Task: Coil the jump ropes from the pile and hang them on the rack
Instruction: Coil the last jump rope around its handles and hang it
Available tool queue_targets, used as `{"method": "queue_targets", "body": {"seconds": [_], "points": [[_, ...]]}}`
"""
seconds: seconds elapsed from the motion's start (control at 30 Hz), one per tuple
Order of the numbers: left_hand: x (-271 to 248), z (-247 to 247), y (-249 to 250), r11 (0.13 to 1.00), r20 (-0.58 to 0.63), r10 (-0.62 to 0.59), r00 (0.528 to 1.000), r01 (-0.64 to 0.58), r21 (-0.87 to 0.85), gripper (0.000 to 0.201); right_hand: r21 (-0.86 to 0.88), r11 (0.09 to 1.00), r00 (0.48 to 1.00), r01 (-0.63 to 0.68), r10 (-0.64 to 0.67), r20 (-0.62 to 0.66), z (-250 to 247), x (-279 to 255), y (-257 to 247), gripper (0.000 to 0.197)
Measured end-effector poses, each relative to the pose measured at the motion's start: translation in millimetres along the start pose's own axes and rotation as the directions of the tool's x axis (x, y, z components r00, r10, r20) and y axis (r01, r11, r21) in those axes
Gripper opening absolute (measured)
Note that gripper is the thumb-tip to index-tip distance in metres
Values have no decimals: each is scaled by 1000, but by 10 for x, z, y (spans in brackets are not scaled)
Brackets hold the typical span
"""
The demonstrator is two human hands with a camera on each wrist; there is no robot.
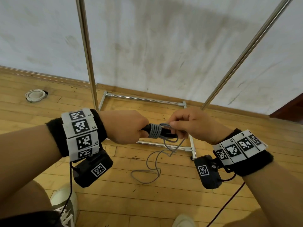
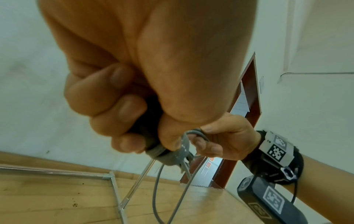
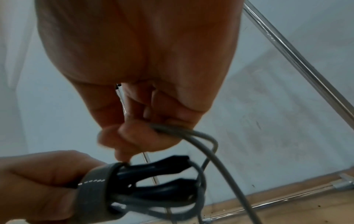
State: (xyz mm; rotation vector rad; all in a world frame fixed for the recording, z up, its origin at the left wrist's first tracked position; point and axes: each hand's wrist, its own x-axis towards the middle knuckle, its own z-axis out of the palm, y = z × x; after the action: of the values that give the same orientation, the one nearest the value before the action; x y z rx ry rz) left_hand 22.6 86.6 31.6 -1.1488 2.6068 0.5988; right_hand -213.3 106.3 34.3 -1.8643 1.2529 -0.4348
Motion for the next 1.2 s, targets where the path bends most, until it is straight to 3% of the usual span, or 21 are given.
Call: {"method": "queue_targets", "body": {"seconds": [0.13,0.2,0.43,0.57,0.7,0.9,1.07,1.2], "points": [[48,-8,-22,999,-174,-39,984,38,-10,19,185,983,996,-9,24,-81,71,-17,-11,4],[57,-20,-37,998,-265,-49,963,40,-40,20,286,958,990,-16,54,-126,110,-9,-25,10],[64,-49,-37,957,-420,-67,905,-61,-285,21,242,969,971,54,5,-237,268,18,-51,32],[11,-110,-61,924,-473,-69,878,-123,-362,23,431,897,987,94,-27,-160,317,5,-3,25],[-76,-148,-59,893,-438,-17,899,-183,-410,21,479,877,996,33,10,-87,304,-32,82,22],[-170,-170,-56,870,-312,48,949,-193,-453,18,144,989,990,10,10,-138,276,-71,162,37],[-238,-165,-40,849,-215,113,970,-207,-486,16,24,990,989,137,-135,-53,301,-43,197,18],[-258,-142,-10,862,-146,170,975,-219,-458,19,-7,1000,1000,-9,9,-3,225,-10,267,17]]}}
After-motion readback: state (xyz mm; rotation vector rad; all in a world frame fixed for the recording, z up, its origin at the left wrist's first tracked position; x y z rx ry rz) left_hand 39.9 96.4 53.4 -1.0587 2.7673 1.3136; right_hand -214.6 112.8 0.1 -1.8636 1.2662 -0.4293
